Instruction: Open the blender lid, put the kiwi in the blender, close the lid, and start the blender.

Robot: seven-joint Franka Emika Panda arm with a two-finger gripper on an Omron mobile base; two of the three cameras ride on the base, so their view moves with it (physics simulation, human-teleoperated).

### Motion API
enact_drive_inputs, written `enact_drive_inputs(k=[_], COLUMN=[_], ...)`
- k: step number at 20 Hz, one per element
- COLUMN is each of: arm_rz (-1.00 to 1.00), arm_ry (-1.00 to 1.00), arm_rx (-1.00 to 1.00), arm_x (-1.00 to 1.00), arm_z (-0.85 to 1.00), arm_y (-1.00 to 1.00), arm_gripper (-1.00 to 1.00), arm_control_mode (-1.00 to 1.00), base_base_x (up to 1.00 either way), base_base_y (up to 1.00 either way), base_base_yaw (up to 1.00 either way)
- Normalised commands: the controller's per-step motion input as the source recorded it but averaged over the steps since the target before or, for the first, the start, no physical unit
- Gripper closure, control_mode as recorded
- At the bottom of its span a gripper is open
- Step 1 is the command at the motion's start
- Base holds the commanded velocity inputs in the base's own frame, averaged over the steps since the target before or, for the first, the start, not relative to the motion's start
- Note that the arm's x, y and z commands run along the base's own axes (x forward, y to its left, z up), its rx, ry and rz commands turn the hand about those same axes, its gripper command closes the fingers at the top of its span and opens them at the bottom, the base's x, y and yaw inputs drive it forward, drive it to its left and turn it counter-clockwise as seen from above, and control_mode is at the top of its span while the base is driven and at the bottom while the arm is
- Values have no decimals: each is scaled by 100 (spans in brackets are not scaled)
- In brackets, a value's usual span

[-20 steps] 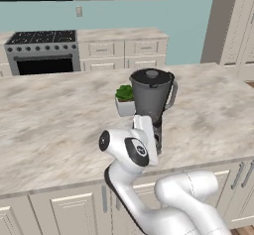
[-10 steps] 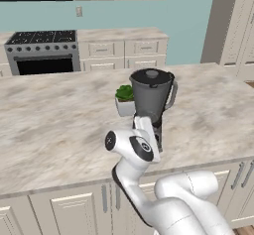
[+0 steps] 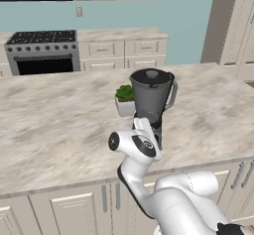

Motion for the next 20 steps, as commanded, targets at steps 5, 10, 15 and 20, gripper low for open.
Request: enact_drive_inputs(k=[5, 10, 15, 20], arm_rz=[0, 0, 4, 7], arm_ry=[0, 0, -3, -5], arm_rx=[0, 0, 0, 0], arm_x=[22, 16, 28, 43], arm_z=[-22, -27, -32, -33], arm_y=[11, 20, 11, 9], arm_gripper=[-100, -100, -100, -100], arm_control_mode=[-100, -100, -100, -100], base_base_x=[0, 0, 0, 0], base_base_y=[0, 0, 0, 0], base_base_yaw=[0, 0, 0, 0])
